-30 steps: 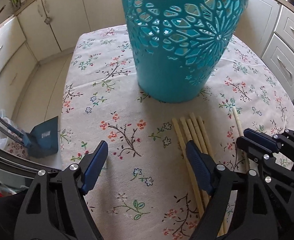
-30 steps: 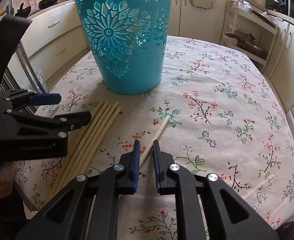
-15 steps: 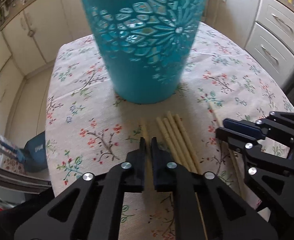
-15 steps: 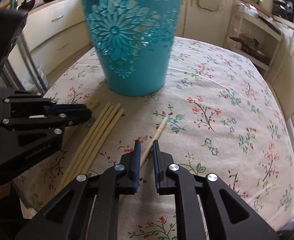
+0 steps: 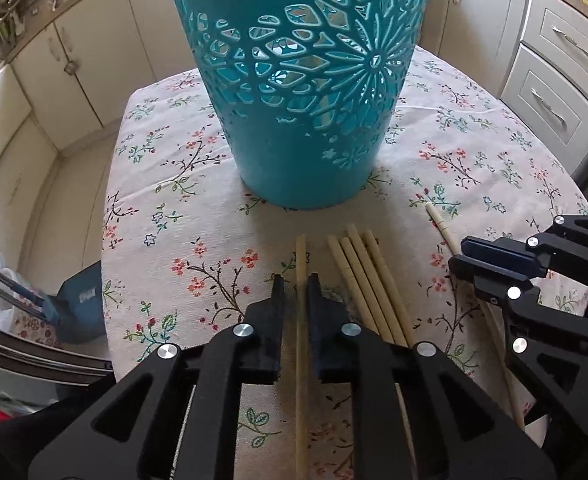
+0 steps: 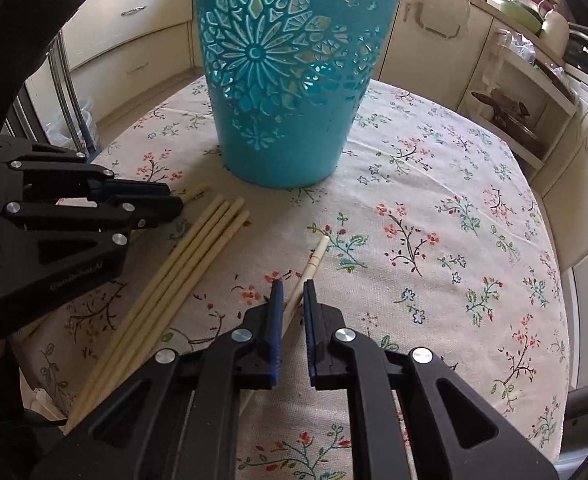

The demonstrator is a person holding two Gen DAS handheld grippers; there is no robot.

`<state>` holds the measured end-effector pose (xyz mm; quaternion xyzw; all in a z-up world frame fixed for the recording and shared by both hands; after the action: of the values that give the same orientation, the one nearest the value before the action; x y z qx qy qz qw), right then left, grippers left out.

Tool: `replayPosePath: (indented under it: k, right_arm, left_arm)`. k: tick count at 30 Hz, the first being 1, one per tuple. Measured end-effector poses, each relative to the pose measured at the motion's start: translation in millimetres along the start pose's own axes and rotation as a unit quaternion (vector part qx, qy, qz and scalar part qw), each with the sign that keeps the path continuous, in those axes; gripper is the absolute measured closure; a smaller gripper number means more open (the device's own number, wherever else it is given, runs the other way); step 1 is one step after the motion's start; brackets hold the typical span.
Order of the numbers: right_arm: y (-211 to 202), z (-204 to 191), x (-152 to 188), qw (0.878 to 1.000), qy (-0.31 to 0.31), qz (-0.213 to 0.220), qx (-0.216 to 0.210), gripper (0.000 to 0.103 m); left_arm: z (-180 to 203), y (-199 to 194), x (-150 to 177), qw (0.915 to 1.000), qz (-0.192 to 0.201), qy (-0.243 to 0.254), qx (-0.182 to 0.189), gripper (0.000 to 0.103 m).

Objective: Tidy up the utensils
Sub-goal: 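Lift the stick with the left tool and carry it over the teal basket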

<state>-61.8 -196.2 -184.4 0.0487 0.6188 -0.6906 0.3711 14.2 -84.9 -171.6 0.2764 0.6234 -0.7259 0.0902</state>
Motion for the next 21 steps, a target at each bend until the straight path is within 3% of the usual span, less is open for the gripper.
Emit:
replayPosePath:
  k: [5,10,21]
  right_arm:
    - [0,0,1,1.0,0.005,0.002,-0.002,0.092]
    - [0,-1,0,1.0,0.006,0.001,-0.006,0.092]
    - [1,1,1,0.999,0.03,0.011,-0.021,0.092]
  left_arm:
    - [-2,1,-1,1.0,0.002,0.002,-0.004,0.087]
    - [5,0,0,0.9999,0.002,0.013,0.003,0.098]
    - [8,-11,-3,0.9995,0.005,0.009,0.029,0.098]
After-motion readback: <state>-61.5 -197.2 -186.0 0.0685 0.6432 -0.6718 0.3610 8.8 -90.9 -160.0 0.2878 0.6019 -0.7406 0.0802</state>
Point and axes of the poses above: each gripper's, at about its wrist camera, not at the fingertips, and y roughly the way its jaws point, z to its right, x to its underside, the point moved 10 cm from there along y, roughly the way its jaws point, and after that the axes turned 14 degrees about -y, right-handed, at the moved point
